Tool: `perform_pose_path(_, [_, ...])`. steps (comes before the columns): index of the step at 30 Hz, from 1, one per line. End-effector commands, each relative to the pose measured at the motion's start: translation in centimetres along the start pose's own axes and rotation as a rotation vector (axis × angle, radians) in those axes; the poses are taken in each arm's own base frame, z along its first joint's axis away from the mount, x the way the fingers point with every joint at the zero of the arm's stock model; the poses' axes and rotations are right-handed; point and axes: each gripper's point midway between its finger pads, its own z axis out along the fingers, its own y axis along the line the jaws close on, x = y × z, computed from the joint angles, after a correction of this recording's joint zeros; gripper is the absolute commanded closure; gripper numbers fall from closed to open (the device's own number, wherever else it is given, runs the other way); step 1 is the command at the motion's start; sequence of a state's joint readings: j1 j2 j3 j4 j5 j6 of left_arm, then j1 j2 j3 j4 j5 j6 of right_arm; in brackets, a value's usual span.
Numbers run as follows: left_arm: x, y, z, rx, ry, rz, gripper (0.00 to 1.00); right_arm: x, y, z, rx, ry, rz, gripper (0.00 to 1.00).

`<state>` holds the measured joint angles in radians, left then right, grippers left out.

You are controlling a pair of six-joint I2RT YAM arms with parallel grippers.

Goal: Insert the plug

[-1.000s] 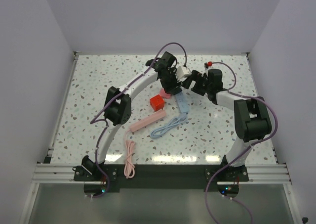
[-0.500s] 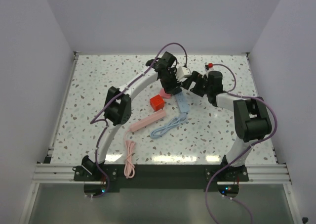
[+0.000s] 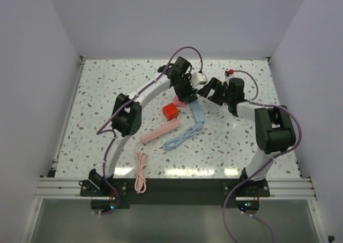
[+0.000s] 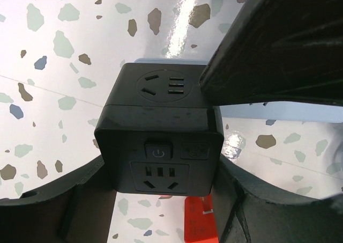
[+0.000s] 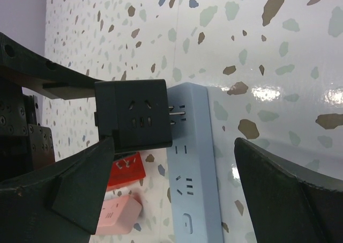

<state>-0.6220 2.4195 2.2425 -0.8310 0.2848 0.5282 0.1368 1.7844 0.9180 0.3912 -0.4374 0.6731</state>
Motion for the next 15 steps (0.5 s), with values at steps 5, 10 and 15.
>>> perform_pose_path(5, [-3.9,2.0,-2.0,-0.085,-0.134,0.026,0.64,-1.8,3.0,-1.0,-0.115,-0.061,-0.03,0.02])
perform_pose_path(10, [-4.2,2.3,-2.2,-0.101,-0.145,0.025,0.54,-1.6,3.2,-1.0,-0.135,-0.055,-0.027,0.02])
perform_pose_path(15, [-4.7,2.6,-2.4,-0.115,-0.163,0.02,0.42,-1.1,2.8,-0.5,-0.129,-0.034,-0.022,0.03])
